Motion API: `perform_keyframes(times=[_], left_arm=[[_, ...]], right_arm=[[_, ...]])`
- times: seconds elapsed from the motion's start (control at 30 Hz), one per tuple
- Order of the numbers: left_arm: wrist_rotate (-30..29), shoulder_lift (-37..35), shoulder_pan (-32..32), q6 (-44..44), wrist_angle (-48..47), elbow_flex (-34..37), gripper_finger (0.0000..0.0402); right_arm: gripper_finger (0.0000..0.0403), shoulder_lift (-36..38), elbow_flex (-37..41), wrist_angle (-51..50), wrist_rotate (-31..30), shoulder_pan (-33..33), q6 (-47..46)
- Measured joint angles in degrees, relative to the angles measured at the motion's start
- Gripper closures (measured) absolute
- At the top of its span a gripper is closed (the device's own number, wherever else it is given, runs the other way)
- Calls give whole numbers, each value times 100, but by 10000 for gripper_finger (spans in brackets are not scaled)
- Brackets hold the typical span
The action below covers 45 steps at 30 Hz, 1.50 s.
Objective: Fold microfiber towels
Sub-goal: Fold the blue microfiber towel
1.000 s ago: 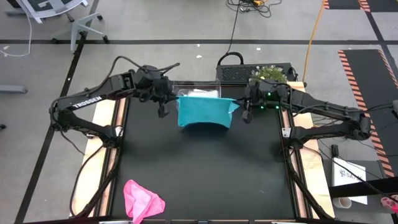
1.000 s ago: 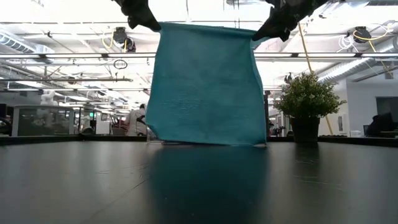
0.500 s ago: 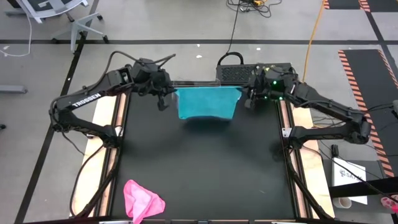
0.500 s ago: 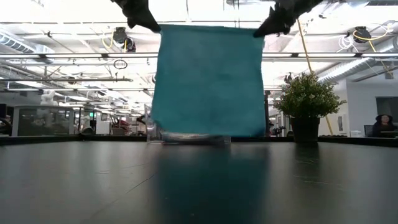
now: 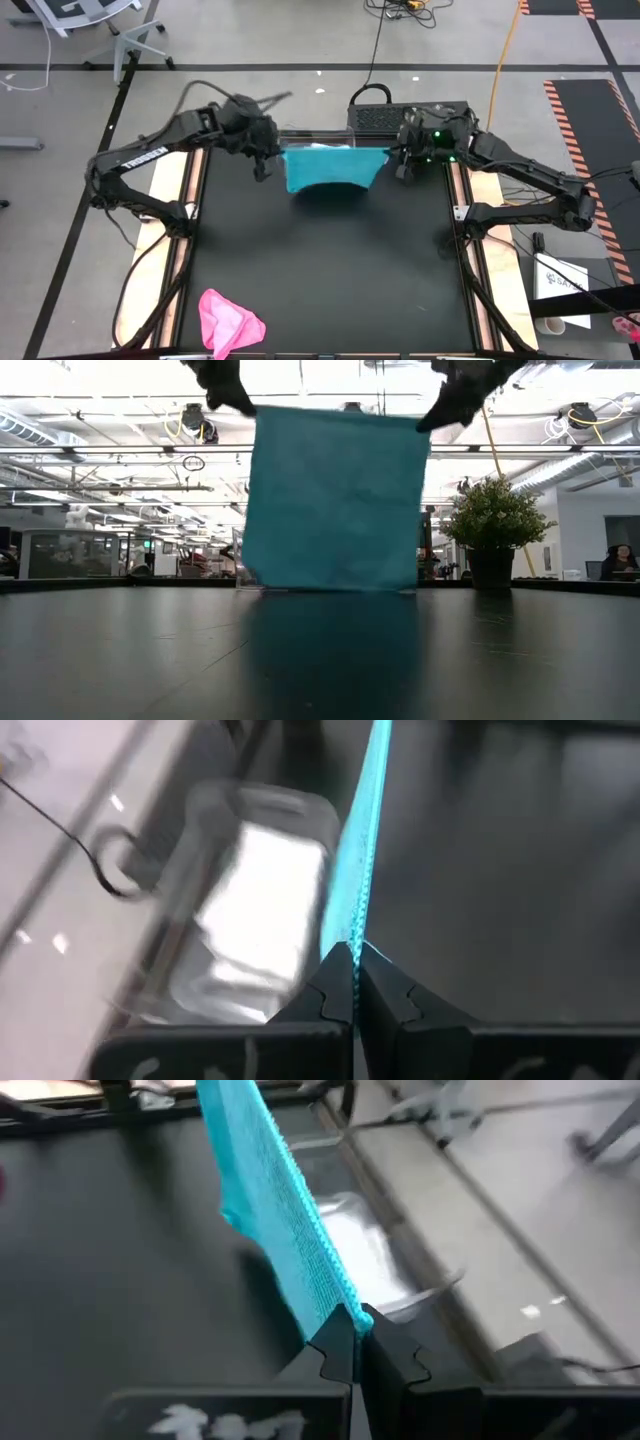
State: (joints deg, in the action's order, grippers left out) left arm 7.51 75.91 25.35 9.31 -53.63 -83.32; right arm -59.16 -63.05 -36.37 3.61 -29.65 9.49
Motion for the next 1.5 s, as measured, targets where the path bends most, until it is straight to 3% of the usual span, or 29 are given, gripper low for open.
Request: perform_keyframes(times=[0.23, 0.43, 0.77, 1.07, 1.17, 1.5], left_arm=[[294, 191, -529, -590, -52, 776, 397], [344, 180, -1340, -1634, 160, 1571, 399], [668, 167, -2805, -3669, 2539, 3118, 396], [651, 169, -3718, -5106, 3806, 3705, 399], [345, 169, -3867, -5407, 4160, 3884, 396], [-492, 171, -3328, -5265, 4134, 4302, 398]], right_arm=[[403, 5, 761, 22, 517, 583, -1089], [403, 7, 1764, 612, 1061, 1596, -2458], [403, 4, 3099, 2479, 1080, 3356, -4975], [403, 2, 3396, 3148, 353, 4576, -6289], [403, 2, 3397, 3179, 13, 4799, -6442], [403, -21, 3397, 2901, -1378, 4546, -5676]])
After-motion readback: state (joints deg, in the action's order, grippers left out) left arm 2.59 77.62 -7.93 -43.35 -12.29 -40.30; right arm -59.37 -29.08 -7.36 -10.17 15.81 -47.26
